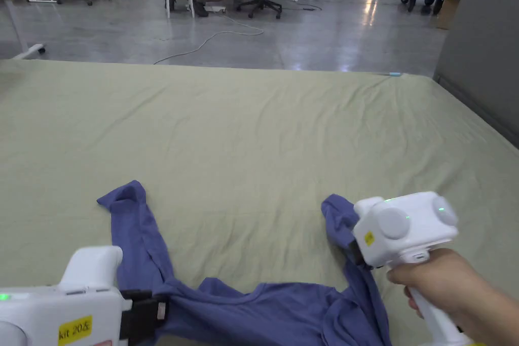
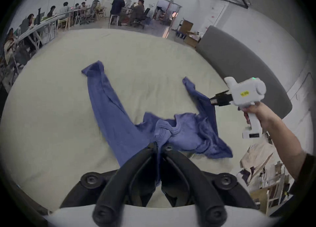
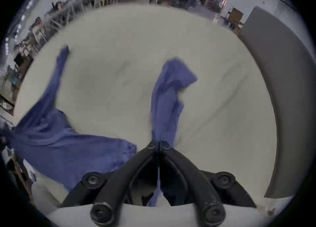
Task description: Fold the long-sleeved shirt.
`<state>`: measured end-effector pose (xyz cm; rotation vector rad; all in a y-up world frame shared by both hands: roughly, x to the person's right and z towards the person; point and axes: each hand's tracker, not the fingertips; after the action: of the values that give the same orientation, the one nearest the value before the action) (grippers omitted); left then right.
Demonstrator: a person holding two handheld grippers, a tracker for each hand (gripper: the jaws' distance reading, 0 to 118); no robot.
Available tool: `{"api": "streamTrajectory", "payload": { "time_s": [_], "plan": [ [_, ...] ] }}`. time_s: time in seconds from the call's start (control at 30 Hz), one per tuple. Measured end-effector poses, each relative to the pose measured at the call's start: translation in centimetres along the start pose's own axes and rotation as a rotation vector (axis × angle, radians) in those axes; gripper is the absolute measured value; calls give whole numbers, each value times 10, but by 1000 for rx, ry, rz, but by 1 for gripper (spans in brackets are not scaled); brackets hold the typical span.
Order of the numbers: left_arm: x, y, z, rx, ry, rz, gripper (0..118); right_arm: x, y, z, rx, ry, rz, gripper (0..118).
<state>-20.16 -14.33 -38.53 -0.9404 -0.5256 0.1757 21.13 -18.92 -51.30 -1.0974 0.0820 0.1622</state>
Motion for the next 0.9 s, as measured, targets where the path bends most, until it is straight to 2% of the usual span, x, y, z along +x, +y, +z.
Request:
{"api": "streamTrajectory", "payload": {
  "time_s": [0.13,0.23,0.33,0.47,0.53,0.7,0.77,0.9],
  "plan": [
    [13,44,36,71,-23,-68,1,32,4,113,216,-17,16,0],
    [17,89,70,139,7,-112,1,57,12,196,345,-31,-21,0],
    [8,135,110,269,55,-33,1,73,19,270,478,-103,-51,0],
    [-6,199,166,443,44,84,1,95,47,340,598,-218,-88,0],
    [-7,228,187,510,45,93,1,104,66,364,650,-258,-113,0],
    [5,294,203,542,37,84,1,119,124,392,687,-259,-150,0],
    [14,326,200,547,73,67,1,123,156,396,686,-228,-185,0],
    [30,385,195,563,167,1,1,130,214,396,692,-273,-222,0]
  ]
}}
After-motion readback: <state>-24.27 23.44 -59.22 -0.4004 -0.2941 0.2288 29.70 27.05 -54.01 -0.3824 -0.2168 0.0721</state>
